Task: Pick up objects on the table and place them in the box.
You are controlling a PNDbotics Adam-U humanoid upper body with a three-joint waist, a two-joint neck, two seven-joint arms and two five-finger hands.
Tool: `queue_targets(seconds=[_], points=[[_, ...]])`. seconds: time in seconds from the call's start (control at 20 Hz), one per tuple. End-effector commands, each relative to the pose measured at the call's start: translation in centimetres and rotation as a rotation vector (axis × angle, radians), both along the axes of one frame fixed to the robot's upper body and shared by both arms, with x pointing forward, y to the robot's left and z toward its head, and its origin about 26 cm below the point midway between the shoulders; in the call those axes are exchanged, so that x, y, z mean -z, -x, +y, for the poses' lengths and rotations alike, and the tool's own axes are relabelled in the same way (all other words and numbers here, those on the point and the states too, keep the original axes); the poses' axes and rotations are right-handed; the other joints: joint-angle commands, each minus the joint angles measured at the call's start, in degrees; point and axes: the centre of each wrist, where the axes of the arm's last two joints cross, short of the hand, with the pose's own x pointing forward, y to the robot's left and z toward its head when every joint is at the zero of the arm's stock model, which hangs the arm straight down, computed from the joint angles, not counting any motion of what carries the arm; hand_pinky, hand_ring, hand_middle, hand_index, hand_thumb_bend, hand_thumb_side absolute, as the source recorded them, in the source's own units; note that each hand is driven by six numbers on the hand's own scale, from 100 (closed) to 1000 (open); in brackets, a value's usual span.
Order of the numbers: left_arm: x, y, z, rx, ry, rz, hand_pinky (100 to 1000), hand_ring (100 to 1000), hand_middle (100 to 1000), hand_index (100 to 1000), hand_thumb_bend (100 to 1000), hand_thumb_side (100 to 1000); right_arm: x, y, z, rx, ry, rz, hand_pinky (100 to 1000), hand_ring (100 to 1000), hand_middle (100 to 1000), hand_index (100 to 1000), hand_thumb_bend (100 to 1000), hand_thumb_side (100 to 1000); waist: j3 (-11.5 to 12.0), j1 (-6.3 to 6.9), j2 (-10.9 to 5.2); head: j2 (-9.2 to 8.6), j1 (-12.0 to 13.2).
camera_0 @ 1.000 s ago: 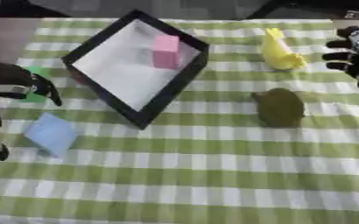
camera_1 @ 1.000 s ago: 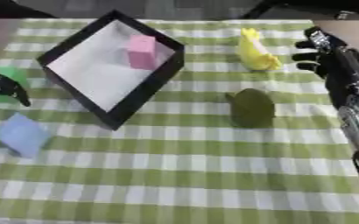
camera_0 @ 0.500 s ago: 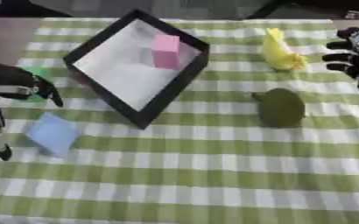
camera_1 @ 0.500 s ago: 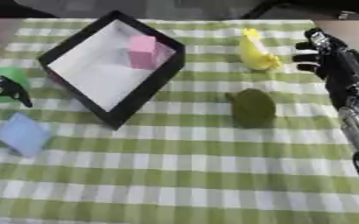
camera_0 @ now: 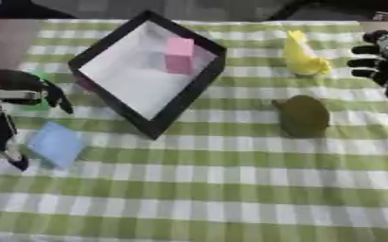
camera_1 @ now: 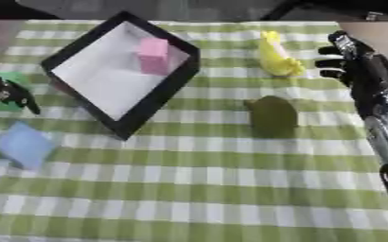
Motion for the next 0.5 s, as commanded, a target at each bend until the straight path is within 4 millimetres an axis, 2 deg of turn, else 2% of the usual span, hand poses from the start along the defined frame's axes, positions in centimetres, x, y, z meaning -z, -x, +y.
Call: queue_targets(seconds=[0.05, 0.25, 0.5], points=[[-0.8, -0.2, 0.3, -0.009, 0.0, -0.025, 809, 830, 797, 861, 798, 220, -0.9, 0.0, -0.2, 0.0, 0.015, -0.028, 794, 739, 735, 881, 100, 797, -0.1, 0.39, -0.78, -0.15, 0.0], [-0.2, -0.4, 0.3, -0.012, 0.002, -0.019, 805, 826, 791, 853, 810, 254, -0.8, 0.0, -0.2, -0.001, 0.014, -0.028, 794, 739, 734, 880, 100, 800, -0.2, 0.35, -0.76, -0.15, 0.0], [0.4, -0.8, 0.4, -0.006, -0.015, -0.021, 806, 830, 797, 853, 843, 212, -0.8, 0.0, -0.2, -0.001, 0.012, -0.026, 794, 740, 733, 880, 100, 803, -0.2, 0.34, -0.73, -0.15, 0.1]])
